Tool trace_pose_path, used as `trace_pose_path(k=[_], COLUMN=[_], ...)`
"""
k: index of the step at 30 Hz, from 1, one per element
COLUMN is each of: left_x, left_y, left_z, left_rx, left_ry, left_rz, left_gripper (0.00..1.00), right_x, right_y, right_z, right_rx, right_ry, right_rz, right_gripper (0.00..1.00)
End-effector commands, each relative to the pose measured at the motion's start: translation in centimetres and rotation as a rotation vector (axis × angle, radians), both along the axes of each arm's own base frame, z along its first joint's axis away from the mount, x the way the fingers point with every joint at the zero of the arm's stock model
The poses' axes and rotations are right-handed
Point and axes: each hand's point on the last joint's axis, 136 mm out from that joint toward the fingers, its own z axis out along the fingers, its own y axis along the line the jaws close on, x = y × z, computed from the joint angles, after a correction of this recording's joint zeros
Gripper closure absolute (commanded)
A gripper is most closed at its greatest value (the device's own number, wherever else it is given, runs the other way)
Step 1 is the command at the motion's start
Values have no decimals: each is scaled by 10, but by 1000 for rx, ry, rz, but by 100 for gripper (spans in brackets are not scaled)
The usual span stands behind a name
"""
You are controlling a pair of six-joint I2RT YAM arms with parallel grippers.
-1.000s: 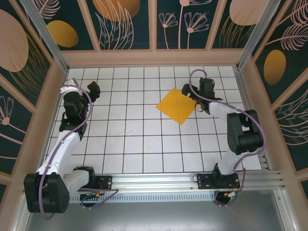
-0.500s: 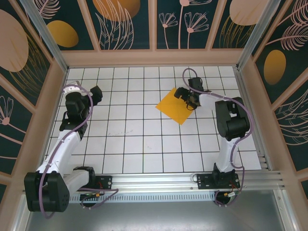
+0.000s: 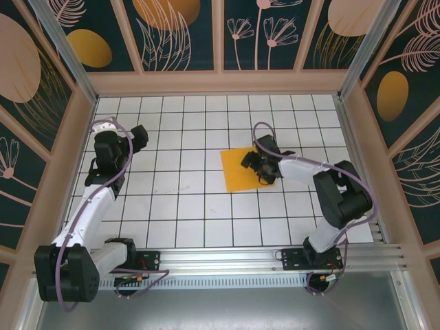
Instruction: Fold a paper plane with a square sheet of paper (pick it up from the middle)
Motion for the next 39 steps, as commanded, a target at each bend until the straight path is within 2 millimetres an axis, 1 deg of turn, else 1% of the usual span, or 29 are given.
trace_pose_path(k=[1, 2, 3, 5, 7, 13, 17, 20, 23, 26, 32, 39], left_x=[3, 3, 4, 6, 6, 4, 6, 8, 9, 9, 11, 11], left_y=[-2, -3, -5, -9, -10, -11, -12, -15, -16, -16, -13, -11], left_z=[7, 7, 7, 8, 8, 6, 1, -2, -3, -5, -12, -13], left_rx=[-25, -30, -33, -39, -37, -28, -29, -33, -35, -33, -27, -22], left_ry=[-1, 5, 9, 13, 17, 28, 46, 59, 60, 68, 93, 97], left_rz=[-8, -15, -25, -44, -57, -65, -74, -84, -94, -94, -77, -66], left_gripper=[1, 2, 1, 1, 1, 2, 1, 2, 1, 1, 2, 2], right_x=[-31, -21, -12, 7, 19, 38, 47, 45, 39, 33, 25, 20], right_y=[-22, -33, -38, -29, -17, 13, 25, 30, 32, 29, 32, 30], right_z=[-5, 6, 16, 36, 45, 39, 30, 21, 13, 6, -4, -21], right_rx=[-136, -204, -243, -274, -277, -257, -250, -252, -280, -306, -302, -316], right_ry=[82, 33, -2, -77, -102, -55, -17, 30, 69, 116, 154, 199], right_rz=[-46, -49, -36, 70, 153, 285, 326, 366, 414, 443, 473, 479], right_gripper=[11, 10, 9, 6, 1, 1, 1, 1, 1, 1, 1, 1])
